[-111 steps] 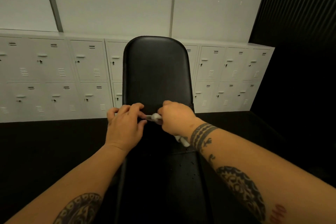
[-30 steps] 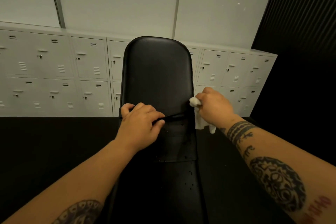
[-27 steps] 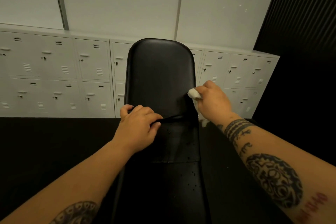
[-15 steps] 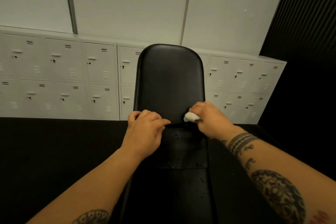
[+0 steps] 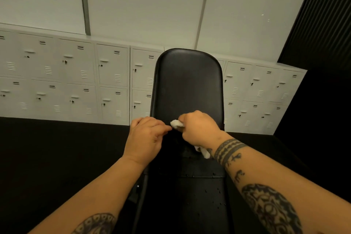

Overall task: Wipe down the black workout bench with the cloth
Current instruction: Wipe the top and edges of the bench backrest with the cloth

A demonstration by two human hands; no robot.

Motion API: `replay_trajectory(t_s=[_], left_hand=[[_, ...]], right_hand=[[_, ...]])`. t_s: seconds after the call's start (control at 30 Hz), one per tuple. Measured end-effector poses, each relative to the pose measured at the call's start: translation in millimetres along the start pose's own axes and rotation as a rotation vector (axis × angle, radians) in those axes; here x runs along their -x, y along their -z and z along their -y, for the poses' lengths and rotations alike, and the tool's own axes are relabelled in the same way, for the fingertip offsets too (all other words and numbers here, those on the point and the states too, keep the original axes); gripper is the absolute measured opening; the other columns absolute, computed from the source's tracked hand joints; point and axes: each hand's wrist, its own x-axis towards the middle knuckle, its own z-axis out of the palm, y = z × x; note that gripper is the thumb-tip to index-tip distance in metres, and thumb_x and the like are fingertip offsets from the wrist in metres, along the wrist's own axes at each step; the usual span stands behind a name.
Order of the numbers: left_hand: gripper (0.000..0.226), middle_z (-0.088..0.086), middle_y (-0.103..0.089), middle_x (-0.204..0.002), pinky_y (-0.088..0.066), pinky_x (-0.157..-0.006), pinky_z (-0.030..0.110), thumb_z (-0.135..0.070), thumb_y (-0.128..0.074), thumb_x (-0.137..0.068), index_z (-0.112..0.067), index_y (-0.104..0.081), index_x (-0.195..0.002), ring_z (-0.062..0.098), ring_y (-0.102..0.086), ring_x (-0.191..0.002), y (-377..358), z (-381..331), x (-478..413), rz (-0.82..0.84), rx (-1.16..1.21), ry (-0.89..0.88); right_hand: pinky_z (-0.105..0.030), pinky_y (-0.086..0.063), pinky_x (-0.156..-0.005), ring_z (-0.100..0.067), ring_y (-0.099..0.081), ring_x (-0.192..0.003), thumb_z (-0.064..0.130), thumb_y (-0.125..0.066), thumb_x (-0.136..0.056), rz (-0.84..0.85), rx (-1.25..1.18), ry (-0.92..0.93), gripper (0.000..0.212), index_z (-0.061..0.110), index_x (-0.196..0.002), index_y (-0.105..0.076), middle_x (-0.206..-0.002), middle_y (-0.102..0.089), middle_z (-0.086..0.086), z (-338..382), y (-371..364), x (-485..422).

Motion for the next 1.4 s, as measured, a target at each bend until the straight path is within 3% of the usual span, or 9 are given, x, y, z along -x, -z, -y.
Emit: replay_trajectory(t_s=[0.2,0.33,0.57,0.7,0.9,1.03,1.17,1.3,1.4], left_hand=[[0.03,-0.014,-0.067,-0.082,-0.028,-0.094,0.028,0.002,-0.079,-0.076,-0.026,-0.071,-0.083,0.012,-0.063,-0.086,-1.2,2.1,6.0,-0.106,0.012,0.091],[0.026,-0.013,-0.067,-0.085,-0.025,-0.094,0.028,-0.007,-0.082,-0.079,-0.027,-0.067,-0.085,0.014,-0.063,-0.088,1.8,-3.3,-2.7,-0.108,-0.012,0.101],[0.02,-0.01,-0.057,-0.1,-0.021,-0.089,0.029,-0.032,-0.071,-0.09,-0.042,-0.055,-0.086,0.021,-0.046,-0.115,-11.6,-10.5,-42.4,0.082,0.063,0.465],[0.021,-0.014,-0.054,-0.109,-0.028,-0.094,0.037,-0.027,-0.074,-0.089,-0.038,-0.06,-0.1,0.018,-0.044,-0.119,-7.3,-20.6,-40.2,0.034,0.003,0.406],[0.09,-0.003,-0.008,-0.167,-0.029,-0.116,0.054,-0.034,-0.079,-0.086,-0.032,-0.025,-0.156,0.03,-0.016,-0.15,-14.8,-18.6,-44.0,0.102,0.241,0.599],[0.098,0.005,-0.024,-0.164,-0.033,-0.116,0.047,-0.028,-0.079,-0.087,-0.029,-0.015,-0.161,0.028,-0.03,-0.149,-20.4,-17.1,-44.6,0.075,0.411,0.65],[0.105,0.005,-0.015,-0.166,-0.03,-0.118,0.05,-0.03,-0.079,-0.087,-0.032,-0.004,-0.161,0.031,-0.027,-0.15,-20.6,-16.0,-51.2,0.138,0.46,0.684],[0.112,0.005,-0.008,-0.167,-0.03,-0.118,0.059,-0.041,-0.078,-0.085,-0.038,0.007,-0.158,0.037,-0.026,-0.149,-27.1,-10.6,-54.6,0.208,0.384,0.717],[0.112,0.003,-0.005,-0.168,-0.025,-0.114,0.071,-0.044,-0.076,-0.087,-0.043,0.012,-0.156,0.042,-0.027,-0.148,-32.5,-11.9,-57.4,0.244,0.295,0.766]], right_hand=[[-0.034,-0.048,-0.069,-0.033,-0.062,-0.092,0.022,-0.061,-0.084,-0.102,-0.392,-0.112,0.004,0.02,-0.087,-0.063,-0.093,-0.067,-0.008,35.3,-11.5,-22.7],[-0.027,-0.041,-0.063,-0.015,-0.058,-0.077,0.023,-0.06,-0.091,-0.379,-0.828,-0.278,0.003,0.024,-0.091,-0.063,-0.085,-0.063,0.003,16.5,-6.2,-15.7],[-0.033,-0.048,-0.069,-0.016,-0.06,-0.076,0.029,-0.059,-0.095,-0.83,-0.852,-0.569,0.012,0.021,-0.086,-0.061,-0.08,-0.061,0.004,-78.1,13.0,20.6],[-0.047,-0.053,-0.08,-0.018,-0.059,-0.086,0.029,-0.06,-0.091,-0.763,-0.678,-0.533,0.002,0.029,-0.09,-0.062,-0.091,-0.058,0.008,-93.6,-12.1,30.9],[-0.036,-0.037,-0.085,-0.022,-0.049,-0.102,0.019,-0.066,-0.082,-0.362,-0.124,0.131,0.042,0.031,-0.121,-0.066,-0.111,-0.054,0.004,-59.1,-53.1,33.6],[-0.04,-0.042,-0.085,-0.026,-0.053,-0.097,0.016,-0.069,-0.079,-0.466,-0.128,-0.036,0.041,0.028,-0.119,-0.068,-0.105,-0.057,0.001,-75.3,-58.0,27.6],[-0.042,-0.048,-0.091,-0.022,-0.053,-0.097,0.014,-0.068,-0.085,-0.552,-0.298,-0.284,0.033,0.02,-0.118,-0.068,-0.105,-0.055,0.0,-71.7,-49.6,25.0],[-0.044,-0.05,-0.085,-0.027,-0.055,-0.094,0.019,-0.068,-0.081,-0.463,-0.23,0.014,0.037,0.022,-0.118,-0.067,-0.105,-0.057,-0.003,-35.0,-57.2,21.9],[-0.043,-0.048,-0.089,-0.024,-0.055,-0.097,0.019,-0.072,-0.079,-0.437,-0.169,-0.021,0.042,0.025,-0.12,-0.065,-0.108,-0.057,0.0,-48.7,-64.6,25.4]])
